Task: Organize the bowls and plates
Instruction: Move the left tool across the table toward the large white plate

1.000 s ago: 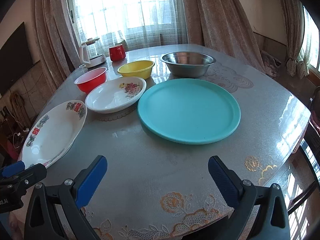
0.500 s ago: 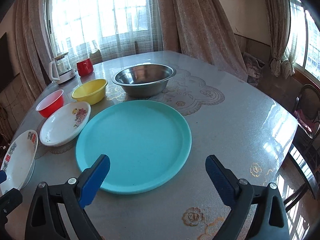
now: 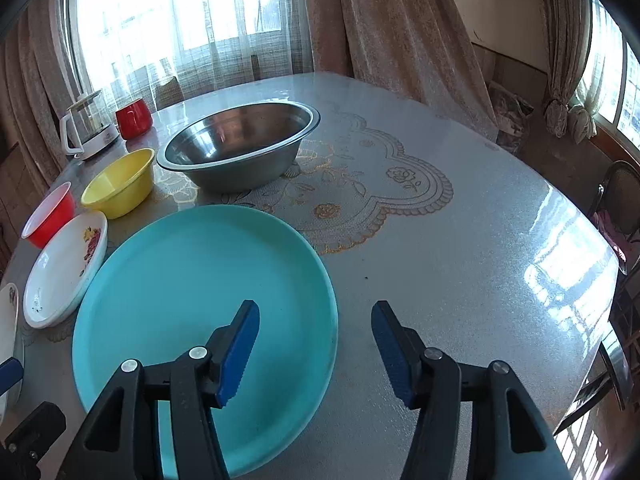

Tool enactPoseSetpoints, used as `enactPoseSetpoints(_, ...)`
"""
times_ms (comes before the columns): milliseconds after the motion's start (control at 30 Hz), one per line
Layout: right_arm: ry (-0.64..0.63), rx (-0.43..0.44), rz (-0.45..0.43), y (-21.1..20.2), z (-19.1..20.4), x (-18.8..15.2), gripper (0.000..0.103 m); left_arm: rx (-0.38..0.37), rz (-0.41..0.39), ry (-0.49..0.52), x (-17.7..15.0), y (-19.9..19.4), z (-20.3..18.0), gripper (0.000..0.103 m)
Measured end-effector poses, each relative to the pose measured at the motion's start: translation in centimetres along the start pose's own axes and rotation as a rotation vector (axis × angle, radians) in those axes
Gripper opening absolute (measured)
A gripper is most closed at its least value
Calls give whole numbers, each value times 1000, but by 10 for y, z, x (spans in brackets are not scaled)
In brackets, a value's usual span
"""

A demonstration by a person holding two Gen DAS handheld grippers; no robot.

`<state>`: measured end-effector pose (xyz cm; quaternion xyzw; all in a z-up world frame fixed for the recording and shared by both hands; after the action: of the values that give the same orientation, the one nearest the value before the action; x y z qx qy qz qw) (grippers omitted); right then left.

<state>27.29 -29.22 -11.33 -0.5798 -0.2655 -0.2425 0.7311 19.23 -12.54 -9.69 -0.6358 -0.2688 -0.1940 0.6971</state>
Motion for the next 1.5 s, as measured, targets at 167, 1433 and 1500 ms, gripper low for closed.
enactPoseSetpoints(167,-3,19,14,6,2,-5,44,19,4,4,-2,15,-4,79)
enactPoseSetpoints(1433,-104,-21,33,-29,18,-44,36,23,-105,38,-34,1,-6,44)
enactPoseSetpoints(1500,-109,-23,32,-32,19,-47,35,21,-108,43,-36,-1,-7,43)
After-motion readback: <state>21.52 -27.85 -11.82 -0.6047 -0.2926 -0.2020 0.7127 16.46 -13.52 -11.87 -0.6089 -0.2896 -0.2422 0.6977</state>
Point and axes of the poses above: each gripper's, at about its wrist camera, not at the fingertips, and y roughly the way its jaws point, z to its left, x to its top, the point moved 9 cm from there along y, roughly the way its jaws point, and after that the axes turned 10 degrees about x, right-handed, at the moved point
